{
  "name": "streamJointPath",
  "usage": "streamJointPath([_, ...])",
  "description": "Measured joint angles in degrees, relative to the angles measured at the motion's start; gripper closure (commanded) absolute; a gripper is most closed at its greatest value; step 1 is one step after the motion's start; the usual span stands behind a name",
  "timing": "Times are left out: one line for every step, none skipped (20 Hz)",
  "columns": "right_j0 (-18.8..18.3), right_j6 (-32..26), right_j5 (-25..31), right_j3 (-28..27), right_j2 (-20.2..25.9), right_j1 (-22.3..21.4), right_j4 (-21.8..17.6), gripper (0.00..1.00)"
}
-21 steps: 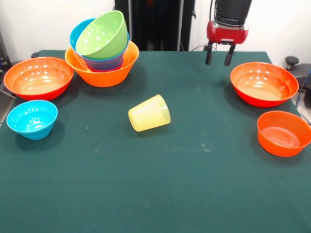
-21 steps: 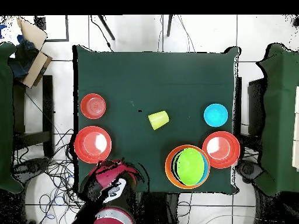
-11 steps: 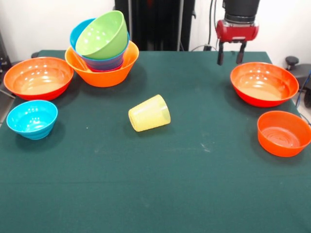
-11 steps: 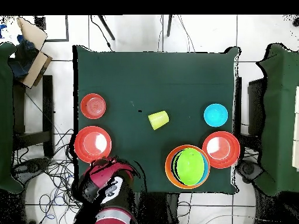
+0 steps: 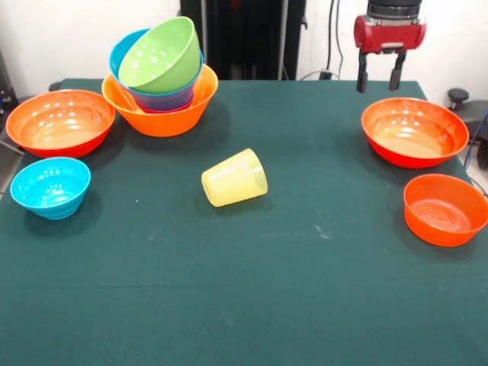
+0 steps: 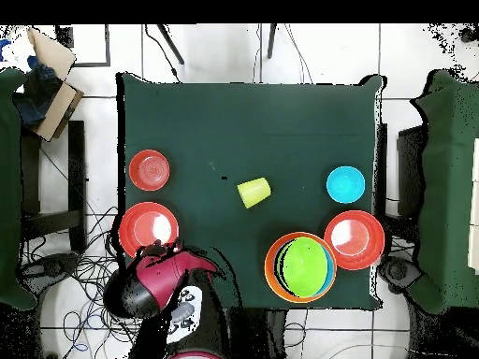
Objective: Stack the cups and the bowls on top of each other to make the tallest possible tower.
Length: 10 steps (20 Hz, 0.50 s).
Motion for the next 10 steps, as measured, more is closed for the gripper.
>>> streamJointPath([-0.1, 0.0, 0.3, 0.0, 0.1, -0.2, 0.0, 0.0])
streamJointPath([-0.3, 0.0, 0.9, -0.1, 0.2, -0.4, 0.0, 0.0])
streamJointPath([-0.6, 0.0, 1.6, -0.2, 0.4, -0.6, 0.0, 0.0])
streamJointPath([-0.7, 0.0, 1.9, -0.3, 0.4, -0.6, 0.0, 0.0])
streamJointPath([-1.0, 0.0, 2.5, -0.8, 0.5, -0.6, 0.0, 0.0])
streamJointPath([-1.1, 0.0, 2.5, -0.9, 0.6, -0.6, 0.0, 0.0])
streamJointPath([-1.2, 0.0, 2.5, -1.0, 0.6, -0.5, 0.0, 0.0])
streamJointPath([-1.4, 0.0, 2.5, -1.3, 0.6, -0.6, 0.0, 0.0])
streamJointPath([-1.6, 0.0, 2.5, -1.5, 0.6, -0.5, 0.0, 0.0])
streamJointPath([-1.6, 0.0, 2.5, -1.6, 0.7, -0.6, 0.0, 0.0])
